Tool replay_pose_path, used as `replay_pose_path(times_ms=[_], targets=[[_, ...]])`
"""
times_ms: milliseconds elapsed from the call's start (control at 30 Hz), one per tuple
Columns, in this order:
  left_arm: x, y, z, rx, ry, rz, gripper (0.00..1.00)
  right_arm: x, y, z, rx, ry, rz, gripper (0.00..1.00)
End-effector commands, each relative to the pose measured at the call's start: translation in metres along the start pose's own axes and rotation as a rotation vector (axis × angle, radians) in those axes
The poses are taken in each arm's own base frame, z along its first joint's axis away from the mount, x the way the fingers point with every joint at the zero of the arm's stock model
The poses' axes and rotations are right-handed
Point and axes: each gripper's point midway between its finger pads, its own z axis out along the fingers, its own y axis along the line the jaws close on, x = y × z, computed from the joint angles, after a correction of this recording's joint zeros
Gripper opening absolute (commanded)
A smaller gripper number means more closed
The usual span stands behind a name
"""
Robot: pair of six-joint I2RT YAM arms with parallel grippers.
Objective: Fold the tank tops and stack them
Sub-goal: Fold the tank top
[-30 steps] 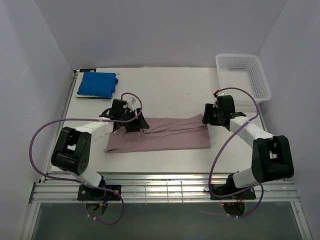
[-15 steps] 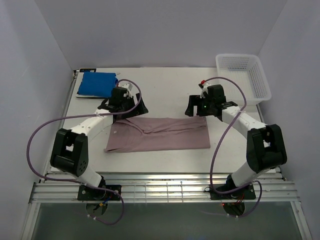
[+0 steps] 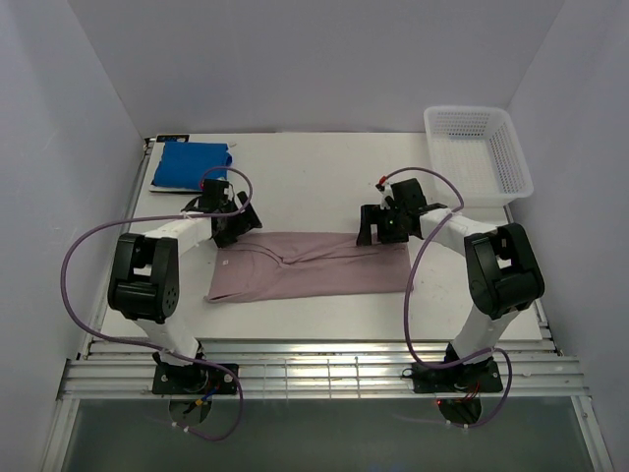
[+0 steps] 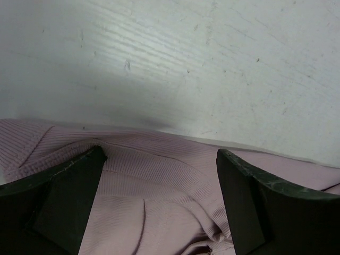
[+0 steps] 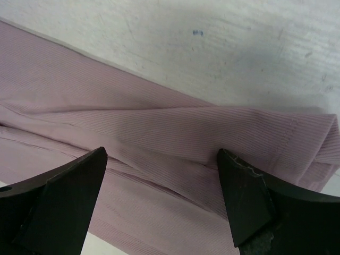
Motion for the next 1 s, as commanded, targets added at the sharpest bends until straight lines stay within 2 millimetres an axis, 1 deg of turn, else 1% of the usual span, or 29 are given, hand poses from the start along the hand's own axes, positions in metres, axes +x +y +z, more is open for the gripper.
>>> replay_pose_path(times_ms=[0, 33, 67, 100, 167, 200, 267, 300, 367, 400, 433, 500, 533, 567, 600, 633, 667, 700, 733, 767, 800, 833, 867, 900, 933, 967], targets=[[0.014, 0.015, -0.013, -0.032, -0.002, -0.037, 0.98, 0.014, -0.007, -0.003, 0.029, 0.02, 0.002, 0.9], [0.018, 0.021, -0.013, -0.046, 0.005, -0.046, 0.98, 0.018, -0.008, -0.003, 0.034, 0.026, 0.006, 0.9], [0.025, 0.029, -0.011, -0.064, 0.018, -0.057, 0.98, 0.029, -0.011, -0.003, 0.041, 0.046, 0.013, 0.9], [0.027, 0.035, -0.009, -0.073, 0.022, -0.066, 0.98, 0.031, -0.011, -0.004, 0.041, 0.045, 0.012, 0.9], [0.031, 0.039, -0.005, -0.08, 0.041, -0.079, 0.98, 0.039, -0.012, -0.006, 0.045, 0.054, 0.022, 0.9], [0.032, 0.041, 0.0, -0.087, 0.05, -0.088, 0.98, 0.047, -0.012, -0.008, 0.042, 0.062, 0.034, 0.9], [0.033, 0.037, 0.004, -0.068, 0.067, -0.099, 0.98, 0.052, -0.009, -0.01, 0.028, 0.053, 0.04, 0.9], [0.031, 0.034, 0.01, -0.057, 0.067, -0.105, 0.98, 0.062, -0.007, -0.013, 0.016, 0.061, 0.051, 0.9], [0.025, 0.025, 0.018, -0.024, 0.071, -0.105, 0.98, 0.069, -0.006, -0.016, 0.009, 0.062, 0.059, 0.9], [0.022, 0.017, 0.022, 0.011, 0.08, -0.112, 0.98, 0.078, -0.004, -0.018, -0.004, 0.073, 0.061, 0.9], [0.014, 0.008, 0.035, 0.036, 0.09, -0.111, 0.98, 0.082, -0.001, -0.019, -0.01, 0.076, 0.065, 0.9], [0.005, -0.007, 0.05, 0.08, 0.115, -0.113, 0.98, 0.09, 0.012, -0.024, -0.037, 0.081, 0.035, 0.9], [-0.021, -0.026, 0.056, 0.121, 0.078, -0.101, 0.98, 0.102, 0.017, -0.025, -0.041, 0.103, 0.024, 0.9], [-0.016, -0.024, 0.079, 0.105, 0.115, -0.109, 0.98, 0.11, 0.022, -0.027, -0.049, 0.117, 0.01, 0.9], [-0.018, -0.033, 0.088, 0.124, 0.134, -0.11, 0.98, 0.121, 0.038, -0.032, -0.077, 0.146, -0.023, 0.9], [-0.053, -0.061, 0.093, 0.178, 0.077, -0.093, 0.98, 0.137, 0.044, -0.035, -0.089, 0.181, -0.027, 0.9], [-0.042, -0.057, 0.122, 0.149, 0.126, -0.101, 0.98, 0.147, 0.051, -0.039, -0.102, 0.206, -0.011, 0.9], [-0.035, -0.066, 0.131, 0.131, 0.169, -0.093, 0.98, 0.159, 0.068, -0.046, -0.15, 0.234, -0.04, 0.9], [-0.041, -0.075, 0.142, 0.131, 0.168, -0.081, 0.98, 0.168, 0.077, -0.05, -0.176, 0.261, -0.05, 0.9], [-0.054, -0.101, 0.161, 0.158, 0.144, -0.057, 0.98, 0.181, 0.094, -0.056, -0.222, 0.294, -0.089, 0.9], [-0.052, -0.109, 0.169, 0.154, 0.161, -0.055, 0.98, 0.19, 0.11, -0.064, -0.303, 0.33, -0.115, 0.9], [-0.056, -0.12, 0.176, 0.177, 0.153, -0.056, 0.98, 0.199, 0.121, -0.069, -0.349, 0.366, -0.149, 0.9], [-0.077, -0.148, 0.174, 0.243, 0.114, -0.074, 0.98, 0.21, 0.139, -0.076, -0.406, 0.4, -0.22, 0.9], [-0.064, -0.149, 0.194, 0.249, 0.134, -0.088, 0.98, 0.215, 0.148, -0.078, -0.436, 0.421, -0.274, 0.9], [-0.064, -0.156, 0.199, 0.271, 0.128, -0.102, 0.98, 0.219, 0.156, -0.08, -0.454, 0.433, -0.32, 0.9], [-0.063, -0.165, 0.203, 0.291, 0.128, -0.138, 0.98, 0.225, 0.172, -0.085, -0.488, 0.45, -0.39, 0.9]])
